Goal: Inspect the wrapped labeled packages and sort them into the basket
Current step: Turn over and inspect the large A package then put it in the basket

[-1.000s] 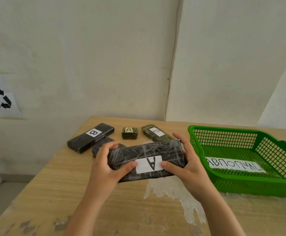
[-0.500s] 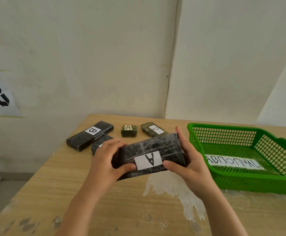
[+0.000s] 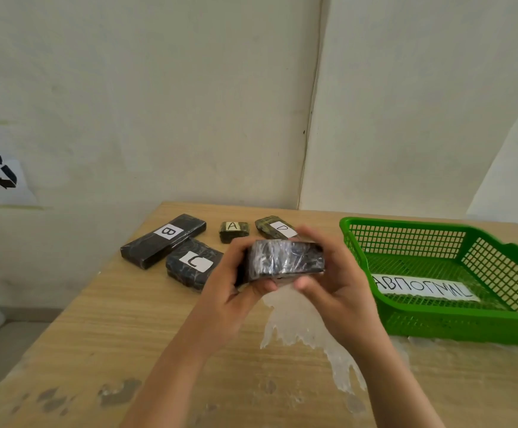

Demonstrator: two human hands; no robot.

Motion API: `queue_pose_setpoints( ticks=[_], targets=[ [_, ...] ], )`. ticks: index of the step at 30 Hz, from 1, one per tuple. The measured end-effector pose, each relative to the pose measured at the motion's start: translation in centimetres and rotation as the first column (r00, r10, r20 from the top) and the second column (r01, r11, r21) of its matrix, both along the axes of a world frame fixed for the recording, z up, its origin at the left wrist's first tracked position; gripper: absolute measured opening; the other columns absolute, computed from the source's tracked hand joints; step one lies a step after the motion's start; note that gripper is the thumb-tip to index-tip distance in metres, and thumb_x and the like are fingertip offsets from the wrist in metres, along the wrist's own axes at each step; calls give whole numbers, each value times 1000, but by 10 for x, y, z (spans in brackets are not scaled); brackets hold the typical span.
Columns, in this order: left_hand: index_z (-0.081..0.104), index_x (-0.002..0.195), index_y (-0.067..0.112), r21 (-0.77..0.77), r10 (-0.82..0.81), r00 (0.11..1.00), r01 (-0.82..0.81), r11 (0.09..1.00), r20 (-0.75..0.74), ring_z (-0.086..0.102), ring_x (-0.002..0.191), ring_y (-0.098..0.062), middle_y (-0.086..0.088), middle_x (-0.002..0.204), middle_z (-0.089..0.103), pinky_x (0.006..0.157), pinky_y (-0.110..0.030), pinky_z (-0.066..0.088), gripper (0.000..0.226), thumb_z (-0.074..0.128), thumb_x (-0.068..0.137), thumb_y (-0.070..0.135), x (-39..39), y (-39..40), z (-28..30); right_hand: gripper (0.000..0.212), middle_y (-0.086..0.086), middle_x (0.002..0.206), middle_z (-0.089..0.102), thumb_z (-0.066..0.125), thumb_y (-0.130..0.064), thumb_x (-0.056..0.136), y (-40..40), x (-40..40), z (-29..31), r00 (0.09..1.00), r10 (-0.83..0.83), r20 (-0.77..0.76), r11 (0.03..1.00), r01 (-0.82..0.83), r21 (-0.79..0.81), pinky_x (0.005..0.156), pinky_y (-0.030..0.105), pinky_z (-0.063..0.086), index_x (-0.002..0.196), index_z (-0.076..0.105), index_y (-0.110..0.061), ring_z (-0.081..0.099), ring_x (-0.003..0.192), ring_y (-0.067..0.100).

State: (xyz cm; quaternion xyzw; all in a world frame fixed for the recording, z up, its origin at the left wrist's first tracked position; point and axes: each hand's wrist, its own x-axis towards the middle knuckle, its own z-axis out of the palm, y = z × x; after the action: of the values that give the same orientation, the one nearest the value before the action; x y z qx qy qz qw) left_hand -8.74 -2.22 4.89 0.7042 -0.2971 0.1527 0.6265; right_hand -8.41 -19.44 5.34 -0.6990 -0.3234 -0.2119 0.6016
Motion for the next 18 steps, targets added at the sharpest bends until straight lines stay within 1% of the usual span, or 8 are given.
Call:
queue_pose_setpoints(
  ticks=[2, 4, 8, 10, 12, 14, 16, 18],
  targets=[
    [49, 113, 47, -5, 24, 1000, -24, 1000, 10, 58, 101, -5, 18, 109, 58, 85, -16, 44, 33, 63, 83, 47, -1, -2, -3, 44, -10, 129, 52, 49, -49, 91, 3, -4, 1, 976, 115, -187, 993, -117, 0, 101, 32, 46, 133, 40, -41, 52, 120, 7],
    [47, 116, 47, 10, -25, 998, 25, 1000, -53, 57, 107, -5, 17, 115, 57, 88, -17, 43, 37, 61, 83, 54, 0, -3, -7, 36, -13, 115, 58, 41, -57, 88, 5, -5, -2, 929, 151, -338, 988, -135, 71, 99, 43, 48, 120, 46, -40, 57, 106, 9],
    [46, 118, 42, 46, -100, 983, 109, 993, -154, 56, 113, -25, 0, 122, 59, 92, -36, 49, 57, 48, 74, 78, -4, -9, -9, 23, 14, 91, 48, 43, -49, 85, 9, -6, -1, 932, 50, -358, 994, -11, 110, 76, 46, 43, 102, 50, -36, 46, 81, 25],
    [51, 105, 38, -60, -47, 975, 35, 998, -217, 57, 106, -26, -5, 111, 61, 85, -32, 49, 39, 47, 81, 68, -7, -17, -5, 21, 4, 95, 54, 42, -47, 85, 12, -6, -5, 940, 26, -341, 997, -2, 71, 81, 49, 47, 103, 49, -38, 52, 87, 30],
    [54, 102, 31, -118, 7, 974, -34, 992, -225, 59, 100, -22, -4, 103, 62, 81, -22, 48, 21, 46, 90, 46, -9, -23, -5, 21, -11, 99, 59, 42, -47, 85, 13, -6, -7, 946, 9, -325, 999, 6, 46, 88, 49, 47, 104, 49, -41, 57, 94, 20],
    [55, 106, 20, -160, 33, 981, -65, 985, -193, 61, 98, -20, -4, 101, 63, 83, -23, 48, 23, 44, 93, 35, -7, -24, -9, 23, -24, 100, 57, 43, -48, 85, 13, -7, -8, 954, 9, -301, 1000, -4, 17, 90, 40, 48, 108, 47, -45, 56, 96, 5],
    [57, 104, 13, -221, 62, 982, -101, 970, -180, 62, 98, -22, -8, 100, 65, 86, -32, 50, 32, 44, 93, 40, -4, -21, -14, 30, -34, 105, 53, 45, -46, 90, 13, -9, -8, 961, 14, -276, 999, -22, -26, 90, 18, 44, 120, 42, -45, 53, 101, -7],
    [57, 100, 8, -371, 48, 970, -137, 919, -239, 64, 95, -25, -11, 97, 68, 81, -36, 53, 41, 45, 90, 46, -2, -14, -12, 41, -36, 123, 47, 43, -50, 93, 11, -9, -11, 970, -48, -240, 995, 27, -92, 98, 12, 38, 132, 32, -44, 44, 118, -14]
  ],
)
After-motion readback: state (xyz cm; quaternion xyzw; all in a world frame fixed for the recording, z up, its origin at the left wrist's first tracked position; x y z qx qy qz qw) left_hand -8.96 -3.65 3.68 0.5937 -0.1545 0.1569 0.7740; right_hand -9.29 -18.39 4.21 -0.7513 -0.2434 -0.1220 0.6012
